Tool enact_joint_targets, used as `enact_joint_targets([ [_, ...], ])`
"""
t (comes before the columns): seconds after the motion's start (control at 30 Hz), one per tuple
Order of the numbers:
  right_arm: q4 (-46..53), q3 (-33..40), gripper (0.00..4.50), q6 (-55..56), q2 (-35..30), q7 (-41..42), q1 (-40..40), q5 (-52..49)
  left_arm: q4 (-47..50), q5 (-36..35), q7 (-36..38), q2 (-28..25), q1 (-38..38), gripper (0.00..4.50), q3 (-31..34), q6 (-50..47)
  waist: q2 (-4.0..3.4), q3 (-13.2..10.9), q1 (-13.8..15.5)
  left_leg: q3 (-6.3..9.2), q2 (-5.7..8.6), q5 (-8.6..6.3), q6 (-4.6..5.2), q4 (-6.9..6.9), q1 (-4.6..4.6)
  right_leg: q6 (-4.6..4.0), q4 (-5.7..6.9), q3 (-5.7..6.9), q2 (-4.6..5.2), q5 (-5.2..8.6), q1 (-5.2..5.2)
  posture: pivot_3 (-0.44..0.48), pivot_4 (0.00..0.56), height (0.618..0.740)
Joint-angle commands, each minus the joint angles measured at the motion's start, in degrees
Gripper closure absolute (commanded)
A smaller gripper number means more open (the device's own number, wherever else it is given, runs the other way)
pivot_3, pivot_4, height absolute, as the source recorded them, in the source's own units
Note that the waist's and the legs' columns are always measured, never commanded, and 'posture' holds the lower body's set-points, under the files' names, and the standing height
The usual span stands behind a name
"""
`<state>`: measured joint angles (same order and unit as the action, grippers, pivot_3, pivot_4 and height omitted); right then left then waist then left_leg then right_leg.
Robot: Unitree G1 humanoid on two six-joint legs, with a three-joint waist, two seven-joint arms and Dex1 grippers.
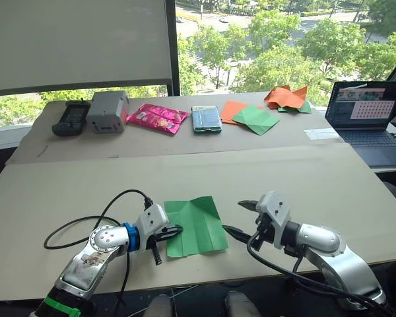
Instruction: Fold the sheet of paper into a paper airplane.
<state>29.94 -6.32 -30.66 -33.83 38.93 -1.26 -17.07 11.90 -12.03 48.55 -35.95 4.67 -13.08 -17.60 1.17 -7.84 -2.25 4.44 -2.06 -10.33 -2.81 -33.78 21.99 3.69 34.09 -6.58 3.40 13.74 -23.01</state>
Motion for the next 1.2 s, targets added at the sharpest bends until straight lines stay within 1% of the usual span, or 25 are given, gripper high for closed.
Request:
enact_joint_targets([
  [0.03,4.06,1.59,0.0,-1.3,-1.75,1.36,0.74,-1.99,-1.7,1.89,1.47,0.06,0.6,4.44,-2.06,0.62,0.0,0.03,0.13,0.0,0.0,0.0,-0.01,-0.01,-0.01,0.0,0.0,-0.01,0.0,0.0,0.0,0.0,0.15,0.721],
  [0.27,8.11,0.06,0.0,-5.21,-5.03,4.81,2.52,-5.33,-3.08,4.36,3.18,-0.77,-0.28,4.44,-4.07,2.4,-0.01,0.14,0.17,-0.01,0.0,-0.02,-0.03,-0.05,-0.01,0.02,-0.01,-0.01,0.02,0.01,0.05,0.0,0.15,0.721],
  [0.3,8.33,-0.51,0.54,-5.89,-5.44,5.0,2.77,-5.45,-3.2,4.55,3.28,-0.78,-0.4,4.5,-4.08,2.64,0.0,0.17,0.17,-0.01,0.0,-0.02,-0.03,-0.05,-0.02,0.02,-0.01,-0.01,0.01,0.01,0.05,0.0,0.15,0.721],
  [0.37,8.74,-1.73,1.13,-6.95,-6.54,5.61,3.74,-5.6,-3.17,4.68,3.38,-0.69,-0.62,4.5,-3.94,2.8,0.01,0.23,0.16,-0.01,0.0,-0.02,-0.03,-0.05,-0.02,0.02,-0.01,0.0,0.01,0.01,0.05,0.0,0.15,0.721],
  [0.5,9.74,-3.48,2.58,-8.65,-7.83,6.73,5.49,-6.63,-3.09,4.75,3.55,-0.74,-0.79,4.5,-3.86,2.86,0.01,0.25,0.22,-0.01,0.0,-0.02,-0.04,-0.06,-0.01,0.03,-0.01,-0.01,0.02,0.02,0.05,0.0,0.15,0.721],
  [0.63,8.9,-6.31,3.93,-9.26,-7.09,6.32,6.19,-6.2,-3.1,5.01,3.79,-1.02,-0.84,4.5,-3.83,2.92,0.02,0.26,0.16,-0.01,0.0,-0.04,-0.07,-0.06,-0.03,0.04,-0.01,0.0,0.02,0.03,0.05,0.0,0.15,0.721],
  [0.67,8.3,-6.97,4.35,-9.19,-6.69,5.86,6.09,-5.81,-3.05,4.99,3.85,-1.08,-0.86,4.5,-3.77,2.88,0.03,0.26,0.15,-0.01,0.0,-0.06,-0.1,-0.06,-0.03,0.04,-0.01,0.0,0.02,0.03,0.05,0.0,0.15,0.721],
  [0.7,7.69,-7.52,4.46,-9.19,-6.17,5.24,5.91,-5.47,-2.95,4.97,3.89,-1.13,-0.9,4.5,-3.71,2.83,0.03,0.26,0.16,-0.01,0.0,-0.07,-0.11,-0.06,-0.03,0.04,-0.02,0.0,0.02,0.03,0.04,0.0,0.15,0.721],
  [0.83,5.64,-8.83,4.46,-9.83,-4.2,2.83,5.37,-4.56,-2.71,5.13,4.22,-1.64,-0.97,4.5,-3.59,2.79,0.04,0.28,0.15,-0.01,0.0,-0.12,-0.19,-0.06,-0.04,0.04,-0.01,0.01,0.02,0.03,0.04,0.0,0.15,0.721],
  [1.03,3.43,-10.35,4.46,-10.29,-2.98,-1.11,6.35,-1.63,-2.19,4.93,4.99,-2.51,-0.72,4.5,-3.19,2.23,0.04,0.36,0.02,-0.01,-0.01,-0.11,-0.17,-0.06,-0.04,0.04,0.0,0.01,0.02,0.03,0.04,0.0,0.15,0.721],
  [1.2,1.06,-11.53,4.46,-7.87,-1.06,-5.18,8.11,2.1,-2.48,4.84,5.69,-3.05,0.0,4.5,-3.18,2.09,0.19,0.67,-0.27,0.0,-0.06,-0.2,-0.28,-0.04,-0.14,0.04,0.01,0.04,0.0,0.03,0.06,0.0,0.15,0.721],
])
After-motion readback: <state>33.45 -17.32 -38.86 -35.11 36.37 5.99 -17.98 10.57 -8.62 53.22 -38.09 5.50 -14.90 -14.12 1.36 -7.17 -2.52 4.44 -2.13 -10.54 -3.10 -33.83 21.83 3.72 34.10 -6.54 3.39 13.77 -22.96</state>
